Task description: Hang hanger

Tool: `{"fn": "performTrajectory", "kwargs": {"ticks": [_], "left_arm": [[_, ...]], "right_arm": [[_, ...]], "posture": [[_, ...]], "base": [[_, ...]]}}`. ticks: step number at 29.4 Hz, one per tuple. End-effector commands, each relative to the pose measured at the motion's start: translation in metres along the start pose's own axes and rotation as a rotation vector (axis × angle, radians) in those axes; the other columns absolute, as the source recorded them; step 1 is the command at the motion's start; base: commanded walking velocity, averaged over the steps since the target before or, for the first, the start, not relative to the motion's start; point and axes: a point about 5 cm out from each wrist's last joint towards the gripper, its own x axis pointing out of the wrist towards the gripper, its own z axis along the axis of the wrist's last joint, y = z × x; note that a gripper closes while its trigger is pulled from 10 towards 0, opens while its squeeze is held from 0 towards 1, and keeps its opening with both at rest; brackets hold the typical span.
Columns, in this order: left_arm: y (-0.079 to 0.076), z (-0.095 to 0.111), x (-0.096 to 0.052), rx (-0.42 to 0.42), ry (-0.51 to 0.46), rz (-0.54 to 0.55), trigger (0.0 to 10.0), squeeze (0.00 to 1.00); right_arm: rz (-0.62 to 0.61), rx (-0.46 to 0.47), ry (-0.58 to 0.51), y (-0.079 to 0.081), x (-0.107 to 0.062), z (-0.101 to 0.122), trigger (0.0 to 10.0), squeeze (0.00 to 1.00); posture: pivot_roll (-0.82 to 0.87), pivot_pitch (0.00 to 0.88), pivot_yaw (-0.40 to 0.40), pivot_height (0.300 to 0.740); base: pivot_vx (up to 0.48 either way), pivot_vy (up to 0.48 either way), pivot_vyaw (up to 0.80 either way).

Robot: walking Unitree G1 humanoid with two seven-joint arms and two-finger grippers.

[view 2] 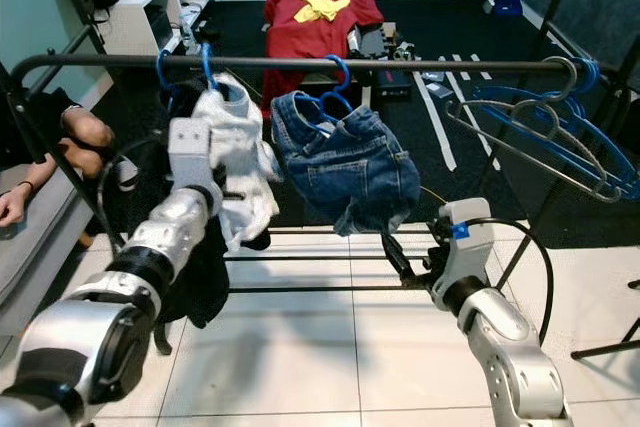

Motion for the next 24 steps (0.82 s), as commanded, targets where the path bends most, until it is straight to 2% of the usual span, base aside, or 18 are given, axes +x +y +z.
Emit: {"fn": "performTrajectory", "kwargs": {"ticks": [1,7,10,13,15,20,21,22,23,24], "left_arm": [[0.012,0.032,0.0,-0.004,-0.182,-0.004,0.0,0.0],[0.019,0.042,-0.005,-0.012,-0.282,-0.053,0.0,0.0],[0.019,0.039,-0.012,0.102,-0.328,-0.15,0.0,0.0],[0.026,0.028,-0.018,0.155,-0.307,-0.184,0.0,0.0],[0.039,0.013,-0.025,0.195,-0.264,-0.201,0.0,0.0],[0.044,0.009,-0.028,0.203,-0.254,-0.211,0.0,0.0],[0.053,0.007,-0.033,0.205,-0.25,-0.211,0.0,0.0],[0.075,0.005,-0.043,0.229,-0.242,-0.229,0.0,0.0],[0.075,0.005,-0.043,0.229,-0.242,-0.229,0.0,0.0],[0.081,0.005,-0.046,0.235,-0.24,-0.241,0.0,0.0]], "right_arm": [[0.001,-0.004,-0.008,0.0,-0.001,0.003,10.0,0.0],[0.008,-0.004,-0.006,0.001,0.0,0.003,10.0,0.0],[0.009,-0.006,-0.004,0.0,0.0,0.004,10.0,0.0],[0.009,-0.008,-0.001,0.0,-0.001,0.003,10.0,0.0],[0.009,-0.008,0.001,-0.001,-0.001,0.003,10.0,0.0],[0.009,-0.007,0.001,-0.001,-0.001,0.003,10.0,0.0],[0.011,-0.007,0.002,0.0,-0.001,0.003,10.0,0.0],[0.014,-0.008,0.004,-0.001,0.0,0.003,10.0,0.0],[0.014,-0.008,0.004,-0.001,0.0,0.003,10.0,0.0],[0.016,-0.009,0.005,-0.001,0.001,0.003,10.0,0.0]], "posture": [[-0.1,0.054,0.025,0.74],[-0.1,0.055,0.02,0.74],[-0.1,0.057,0.019,0.74],[-0.09,0.06,0.019,0.74],[-0.09,0.065,0.019,0.74],[-0.09,0.065,0.019,0.74],[-0.09,0.065,0.019,0.74],[-0.07,0.066,0.014,0.74],[-0.07,0.066,0.014,0.74],[-0.07,0.066,0.014,0.74]], "base": [[0.0,0.0,0.0],[0.0,0.0,0.0],[0.0,0.0,0.0],[0.0,0.0,0.0],[0.0,0.0,0.0],[0.0,0.0,0.0],[0.0,0.0,0.0],[0.0,0.0,0.0],[0.0,0.0,0.0],[0.0,0.0,0.0]]}}
